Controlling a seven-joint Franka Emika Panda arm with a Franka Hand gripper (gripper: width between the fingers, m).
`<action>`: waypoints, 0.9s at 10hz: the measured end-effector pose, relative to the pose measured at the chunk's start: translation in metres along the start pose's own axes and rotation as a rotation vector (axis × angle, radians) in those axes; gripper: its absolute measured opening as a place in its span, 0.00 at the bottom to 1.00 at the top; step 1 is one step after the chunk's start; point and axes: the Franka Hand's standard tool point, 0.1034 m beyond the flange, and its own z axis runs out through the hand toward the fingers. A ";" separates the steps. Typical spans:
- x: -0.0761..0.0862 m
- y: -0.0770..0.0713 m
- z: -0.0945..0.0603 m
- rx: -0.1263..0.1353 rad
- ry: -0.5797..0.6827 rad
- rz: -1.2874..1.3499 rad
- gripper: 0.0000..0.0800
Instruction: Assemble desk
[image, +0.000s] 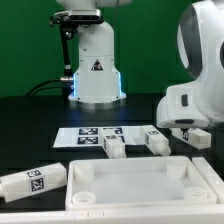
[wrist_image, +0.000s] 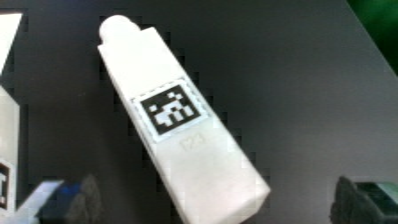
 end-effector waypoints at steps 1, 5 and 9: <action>0.000 0.001 0.000 0.001 0.000 0.002 0.81; 0.001 -0.001 0.024 -0.007 -0.057 0.040 0.81; 0.007 0.001 0.034 -0.018 -0.087 0.072 0.81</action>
Offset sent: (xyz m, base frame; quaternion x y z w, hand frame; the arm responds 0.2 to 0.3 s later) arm 0.0000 0.0000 0.0000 0.0000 0.0000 0.0000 1.0000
